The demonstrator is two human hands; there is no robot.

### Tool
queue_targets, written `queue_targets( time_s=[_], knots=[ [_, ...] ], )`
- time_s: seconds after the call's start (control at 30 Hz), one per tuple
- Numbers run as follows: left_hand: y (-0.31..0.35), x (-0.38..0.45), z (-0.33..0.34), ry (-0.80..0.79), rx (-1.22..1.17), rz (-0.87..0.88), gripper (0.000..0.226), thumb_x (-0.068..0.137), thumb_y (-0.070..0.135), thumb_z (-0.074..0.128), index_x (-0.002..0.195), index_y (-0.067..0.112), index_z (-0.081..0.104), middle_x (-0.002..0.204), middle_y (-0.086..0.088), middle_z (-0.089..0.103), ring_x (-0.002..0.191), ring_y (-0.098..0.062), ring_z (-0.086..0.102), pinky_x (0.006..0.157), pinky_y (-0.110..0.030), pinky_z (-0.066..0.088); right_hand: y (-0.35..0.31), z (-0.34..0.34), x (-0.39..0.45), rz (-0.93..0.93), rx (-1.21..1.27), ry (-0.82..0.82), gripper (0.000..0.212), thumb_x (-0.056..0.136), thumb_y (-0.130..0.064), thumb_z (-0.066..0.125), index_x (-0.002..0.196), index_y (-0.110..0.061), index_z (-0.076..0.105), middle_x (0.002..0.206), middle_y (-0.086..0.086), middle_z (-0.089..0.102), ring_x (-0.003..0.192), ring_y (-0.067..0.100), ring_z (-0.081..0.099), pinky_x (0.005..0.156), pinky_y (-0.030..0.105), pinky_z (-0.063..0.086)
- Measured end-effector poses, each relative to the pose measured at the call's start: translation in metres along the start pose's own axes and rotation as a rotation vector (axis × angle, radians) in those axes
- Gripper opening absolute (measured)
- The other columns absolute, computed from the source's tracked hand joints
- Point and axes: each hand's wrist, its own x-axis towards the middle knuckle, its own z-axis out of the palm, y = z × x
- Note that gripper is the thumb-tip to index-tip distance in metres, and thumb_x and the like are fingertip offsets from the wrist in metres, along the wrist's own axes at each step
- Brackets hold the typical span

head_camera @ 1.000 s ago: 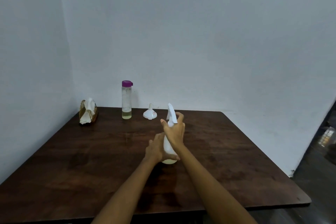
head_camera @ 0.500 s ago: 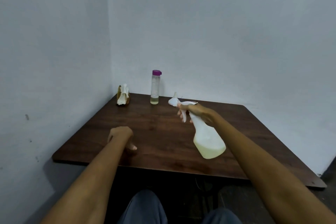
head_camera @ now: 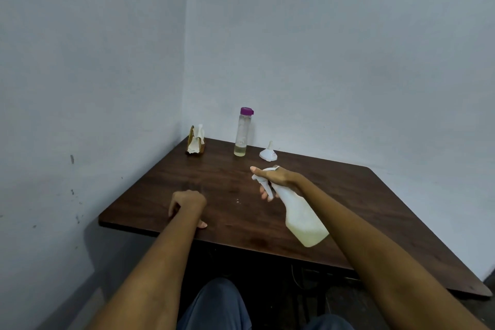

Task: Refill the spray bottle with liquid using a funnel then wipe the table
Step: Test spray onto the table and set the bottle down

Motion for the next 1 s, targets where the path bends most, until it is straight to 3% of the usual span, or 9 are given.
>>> queue_targets(
  time_s=[0.17, 0.3, 0.47, 0.63, 0.73, 0.77, 0.83, 0.9, 1.0],
  knots=[
    [0.001, -0.005, -0.002, -0.001, 0.023, 0.009, 0.088, 0.065, 0.055, 0.078, 0.135, 0.011, 0.047, 0.135, -0.001, 0.052, 0.112, -0.021, 0.061, 0.082, -0.032, 0.058, 0.009, 0.005, 0.002, 0.05, -0.098, 0.175, 0.053, 0.091, -0.059, 0.042, 0.106, -0.015, 0.067, 0.059, 0.003, 0.056, 0.059, 0.016, 0.054, 0.061, 0.029, 0.05],
    [0.001, -0.01, -0.004, -0.006, 0.017, 0.0, 0.087, 0.067, 0.055, 0.076, 0.136, 0.011, 0.045, 0.136, -0.002, 0.05, 0.116, -0.023, 0.059, 0.084, -0.033, 0.057, 0.017, -0.005, -0.001, 0.07, 0.047, 0.095, 0.056, 0.096, -0.051, 0.039, 0.128, -0.007, 0.053, 0.06, 0.006, 0.065, 0.082, 0.026, 0.064, 0.073, 0.036, 0.053],
    [0.007, -0.016, -0.007, -0.038, 0.085, -0.022, 0.079, 0.075, 0.052, 0.071, 0.137, 0.01, 0.045, 0.139, -0.004, 0.047, 0.12, -0.024, 0.055, 0.09, -0.033, 0.055, 0.053, -0.036, -0.032, 0.058, 0.181, 0.255, 0.058, 0.096, -0.05, 0.041, 0.129, -0.005, 0.052, 0.069, 0.011, 0.064, 0.085, 0.029, 0.065, 0.071, 0.032, 0.054],
    [0.025, -0.024, -0.015, -0.035, 0.174, 0.037, 0.047, 0.093, 0.034, 0.057, 0.132, 0.009, 0.052, 0.134, -0.007, 0.052, 0.12, -0.027, 0.055, 0.092, -0.035, 0.054, 0.085, -0.061, -0.063, 0.175, 0.101, 0.227, 0.056, 0.098, -0.048, 0.036, 0.134, -0.006, 0.048, 0.079, 0.017, 0.061, 0.079, 0.025, 0.064, 0.071, 0.035, 0.054],
    [0.036, -0.032, -0.016, -0.038, 0.231, 0.069, 0.045, 0.09, 0.035, 0.062, 0.129, 0.013, 0.055, 0.134, -0.004, 0.052, 0.12, -0.026, 0.055, 0.092, -0.034, 0.054, 0.103, -0.065, -0.074, 0.214, 0.036, 0.216, 0.054, 0.097, -0.049, 0.038, 0.082, -0.017, 0.079, 0.095, 0.022, 0.066, 0.093, 0.029, 0.064, 0.083, 0.043, 0.055],
    [0.04, -0.034, -0.015, -0.033, 0.243, 0.074, 0.042, 0.093, 0.032, 0.059, 0.129, 0.011, 0.055, 0.133, -0.006, 0.053, 0.119, -0.027, 0.056, 0.092, -0.035, 0.054, 0.108, -0.065, -0.077, 0.227, 0.014, 0.239, 0.054, 0.096, -0.049, 0.041, 0.075, -0.017, 0.078, 0.088, 0.018, 0.067, 0.083, 0.026, 0.064, 0.074, 0.04, 0.056],
    [0.045, -0.037, -0.016, -0.013, 0.265, 0.076, 0.038, 0.096, 0.027, 0.054, 0.129, 0.008, 0.055, 0.132, -0.009, 0.053, 0.117, -0.029, 0.057, 0.091, -0.036, 0.054, 0.111, -0.065, -0.081, 0.261, 0.016, 0.269, 0.047, 0.093, -0.05, 0.046, 0.104, -0.012, 0.071, 0.059, 0.006, 0.055, 0.055, 0.018, 0.052, 0.054, 0.029, 0.048],
    [0.049, -0.04, -0.017, 0.005, 0.271, 0.083, 0.038, 0.096, 0.026, 0.053, 0.128, 0.007, 0.054, 0.132, -0.01, 0.053, 0.116, -0.03, 0.057, 0.091, -0.037, 0.054, 0.11, -0.066, -0.082, 0.246, 0.014, 0.239, 0.052, 0.094, -0.049, 0.045, 0.121, -0.007, 0.06, 0.048, 0.001, 0.054, 0.057, 0.017, 0.051, 0.059, 0.032, 0.049],
    [0.052, -0.043, -0.017, 0.011, 0.268, 0.089, 0.038, 0.096, 0.027, 0.053, 0.129, 0.007, 0.053, 0.132, -0.01, 0.053, 0.117, -0.031, 0.057, 0.091, -0.038, 0.054, 0.102, -0.063, -0.083, 0.226, 0.092, 0.192, 0.054, 0.096, -0.048, 0.042, 0.13, -0.008, 0.05, 0.076, 0.014, 0.063, 0.078, 0.025, 0.063, 0.078, 0.04, 0.054]
  ],
)
